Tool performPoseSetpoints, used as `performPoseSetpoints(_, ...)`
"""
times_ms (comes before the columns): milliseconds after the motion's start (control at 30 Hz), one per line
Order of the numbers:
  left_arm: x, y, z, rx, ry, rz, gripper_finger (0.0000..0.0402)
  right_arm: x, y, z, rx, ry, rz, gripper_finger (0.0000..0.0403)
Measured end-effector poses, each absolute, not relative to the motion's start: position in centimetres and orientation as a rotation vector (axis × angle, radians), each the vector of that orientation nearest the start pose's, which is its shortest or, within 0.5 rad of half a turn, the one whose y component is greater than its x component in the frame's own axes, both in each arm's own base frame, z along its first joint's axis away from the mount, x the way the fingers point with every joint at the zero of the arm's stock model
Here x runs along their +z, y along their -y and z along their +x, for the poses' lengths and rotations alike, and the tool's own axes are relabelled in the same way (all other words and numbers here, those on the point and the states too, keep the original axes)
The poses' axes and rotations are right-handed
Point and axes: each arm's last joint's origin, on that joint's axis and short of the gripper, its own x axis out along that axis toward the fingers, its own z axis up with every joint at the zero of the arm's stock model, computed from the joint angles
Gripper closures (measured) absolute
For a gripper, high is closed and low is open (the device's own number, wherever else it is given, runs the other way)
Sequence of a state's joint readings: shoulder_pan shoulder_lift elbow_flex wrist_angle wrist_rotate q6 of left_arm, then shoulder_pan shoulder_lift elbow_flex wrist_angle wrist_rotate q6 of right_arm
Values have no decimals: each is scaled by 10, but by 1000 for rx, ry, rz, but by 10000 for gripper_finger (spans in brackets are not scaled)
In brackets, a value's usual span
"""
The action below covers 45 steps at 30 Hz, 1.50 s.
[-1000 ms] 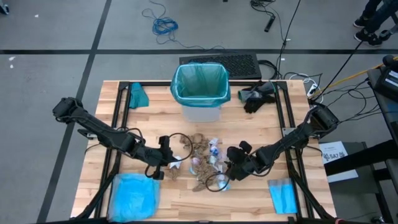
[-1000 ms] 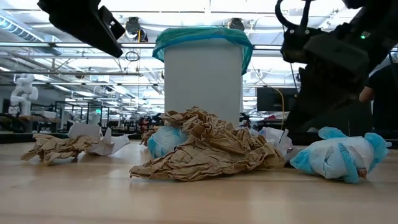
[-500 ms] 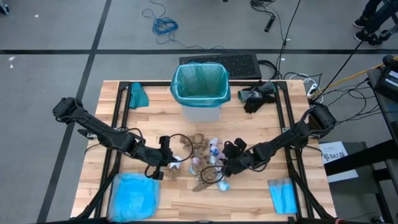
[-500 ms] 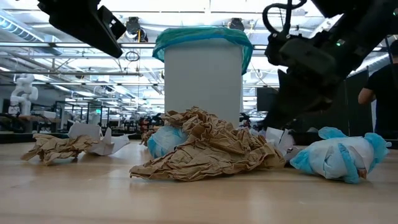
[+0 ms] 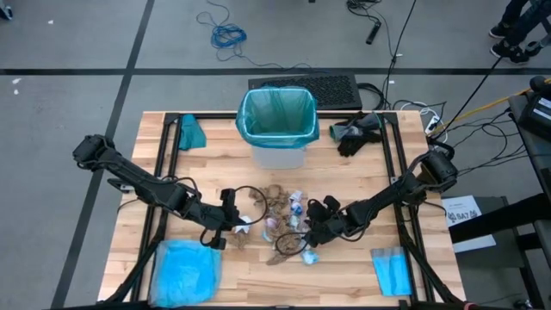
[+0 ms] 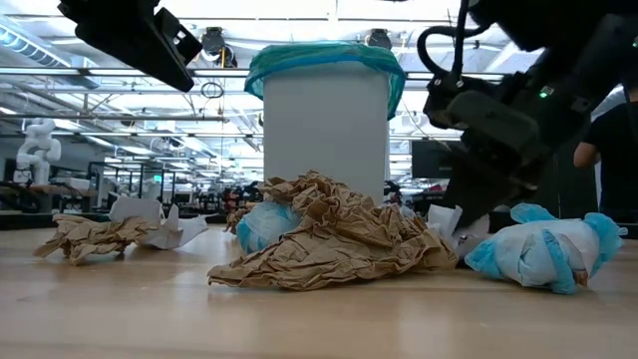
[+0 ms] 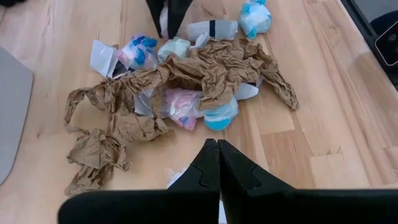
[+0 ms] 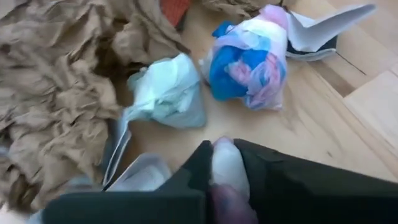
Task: Place trash/remove bag and relplace
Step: Put the pink trash bag into the trash bin
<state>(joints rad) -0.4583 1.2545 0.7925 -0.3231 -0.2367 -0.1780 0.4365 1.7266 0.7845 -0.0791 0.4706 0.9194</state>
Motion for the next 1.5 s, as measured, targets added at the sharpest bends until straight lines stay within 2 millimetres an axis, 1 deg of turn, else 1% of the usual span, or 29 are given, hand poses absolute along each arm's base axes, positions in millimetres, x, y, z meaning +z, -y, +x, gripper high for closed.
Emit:
performPoseSetpoints(100, 231, 105, 229, -143, -753, 99, 402, 132, -117, 280, -414, -787, 414, 384)
performPoseSetpoints(267, 231, 105, 229, -143, -752, 98, 402, 169, -120, 287, -337, -695, 385, 387)
performPoseSetpoints(367, 231, 105, 229, -143, -752, 98, 402, 203, -122, 293, -295, -609, 338, 387)
performPoseSetpoints(467, 231, 105, 229, -143, -752, 98, 402, 240, -122, 298, -284, -550, 257, 387)
performPoseSetpoints(600, 231, 105, 229, -143, -752, 99, 402, 296, -116, 306, -297, -476, 136, 390)
performPoseSetpoints(700, 231, 105, 229, -143, -752, 98, 402, 340, -106, 312, -314, -424, 42, 390)
performPoseSetpoints(800, 231, 105, 229, -142, -751, 99, 402, 380, -90, 318, -333, -352, -23, 390)
performPoseSetpoints(867, 231, 105, 229, -143, -751, 99, 402, 401, -74, 320, -362, -313, -61, 391)
performPoseSetpoints(933, 231, 105, 229, -142, -752, 99, 402, 417, -57, 321, -405, -289, -85, 391)
performPoseSetpoints(1000, 231, 105, 229, -143, -752, 99, 402, 428, -35, 321, -458, -278, -94, 391)
performPoseSetpoints(1033, 231, 105, 229, -143, -752, 99, 402, 430, -23, 322, -479, -277, -91, 391)
performPoseSetpoints(1133, 231, 105, 229, -145, -750, 107, 402, 431, 15, 326, -489, -272, -54, 391)
performPoseSetpoints(1200, 232, 105, 229, -152, -744, 120, 402, 432, 42, 330, -486, -238, -16, 391)
performPoseSetpoints(1300, 233, 106, 231, -159, -720, 124, 402, 425, 80, 337, -482, -211, 51, 391)
performPoseSetpoints(1367, 233, 106, 231, -164, -718, 139, 402, 417, 102, 341, -532, -220, 89, 386)
performPoseSetpoints(1433, 233, 106, 231, -165, -718, 142, 402, 408, 119, 343, -576, -243, 106, 366)
performPoseSetpoints(1500, 233, 106, 231, -165, -718, 143, 402, 402, 131, 344, -590, -260, 126, 334)
